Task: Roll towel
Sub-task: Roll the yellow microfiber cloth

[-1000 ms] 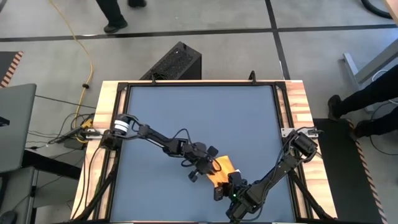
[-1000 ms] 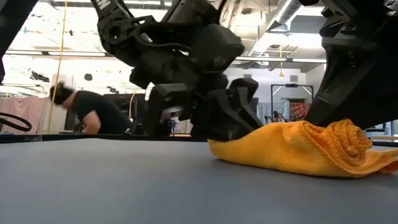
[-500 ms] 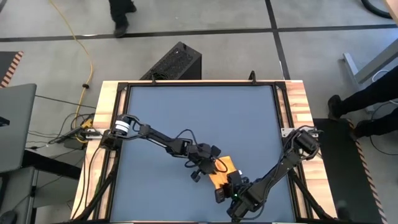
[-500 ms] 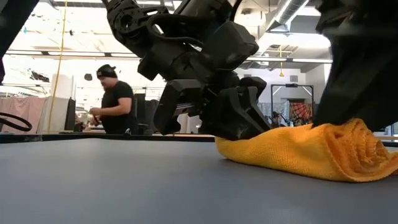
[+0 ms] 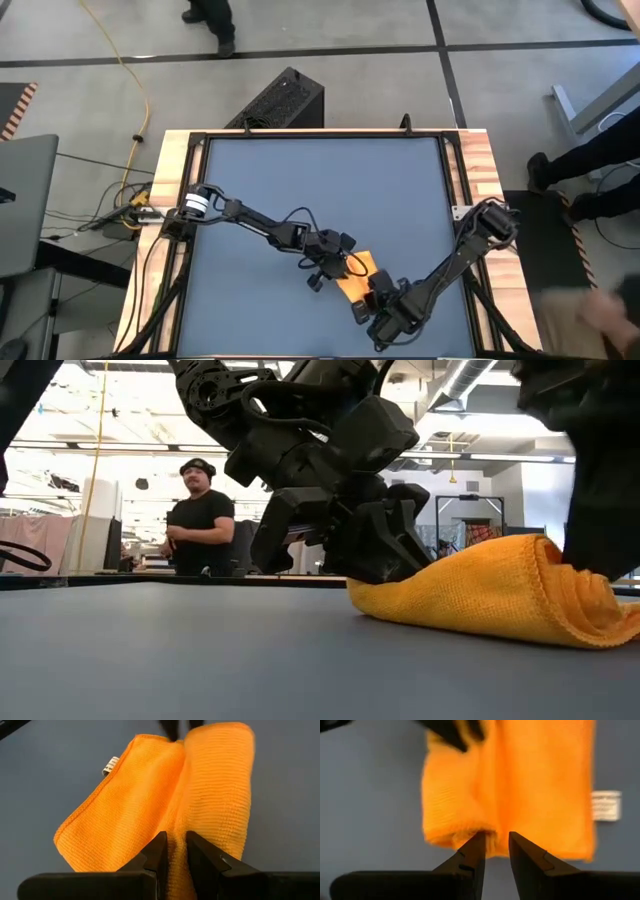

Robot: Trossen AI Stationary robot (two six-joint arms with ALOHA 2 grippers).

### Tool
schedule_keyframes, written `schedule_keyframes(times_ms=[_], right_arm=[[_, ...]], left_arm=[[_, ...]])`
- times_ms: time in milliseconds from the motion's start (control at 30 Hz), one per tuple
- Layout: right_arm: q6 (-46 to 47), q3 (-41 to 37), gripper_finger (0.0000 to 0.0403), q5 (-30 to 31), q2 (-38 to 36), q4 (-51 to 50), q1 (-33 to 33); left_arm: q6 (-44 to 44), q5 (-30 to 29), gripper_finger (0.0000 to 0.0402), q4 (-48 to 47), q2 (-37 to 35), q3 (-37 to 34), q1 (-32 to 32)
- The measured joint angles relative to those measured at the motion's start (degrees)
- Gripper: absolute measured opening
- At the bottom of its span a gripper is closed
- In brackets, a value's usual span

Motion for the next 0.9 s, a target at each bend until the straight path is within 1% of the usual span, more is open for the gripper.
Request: schedule_keyframes(times_ms=[300, 500, 633, 767, 900], right_arm=[[-5.73, 0.00, 0.0113, -1.72, -0.18, -1.04, -2.38], [-5.60, 0.02, 0.0113, -1.49, -3.18, -2.93, -2.07], [-5.45, 0.00, 0.0113, -1.89, -3.17, -4.06, -1.90], [-5.41, -0.04, 0.0112, -4.39, -2.45, -4.86, -1.90], [-5.43, -0.69, 0.0107, -4.42, -2.64, -4.35, -2.30]], left_arm=[[0.22, 0.07, 0.0061, -1.49, 0.00, 0.04, 0.00], [0.17, 0.08, 0.0061, -2.58, 0.00, 0.04, 0.00], [0.13, 0.09, 0.0061, -2.65, 0.00, 0.04, 0.00], [-0.49, 0.11, 0.0061, -3.06, 0.00, 0.04, 0.00], [-0.83, 0.49, 0.0061, -3.40, 0.01, 0.04, 0.00]])
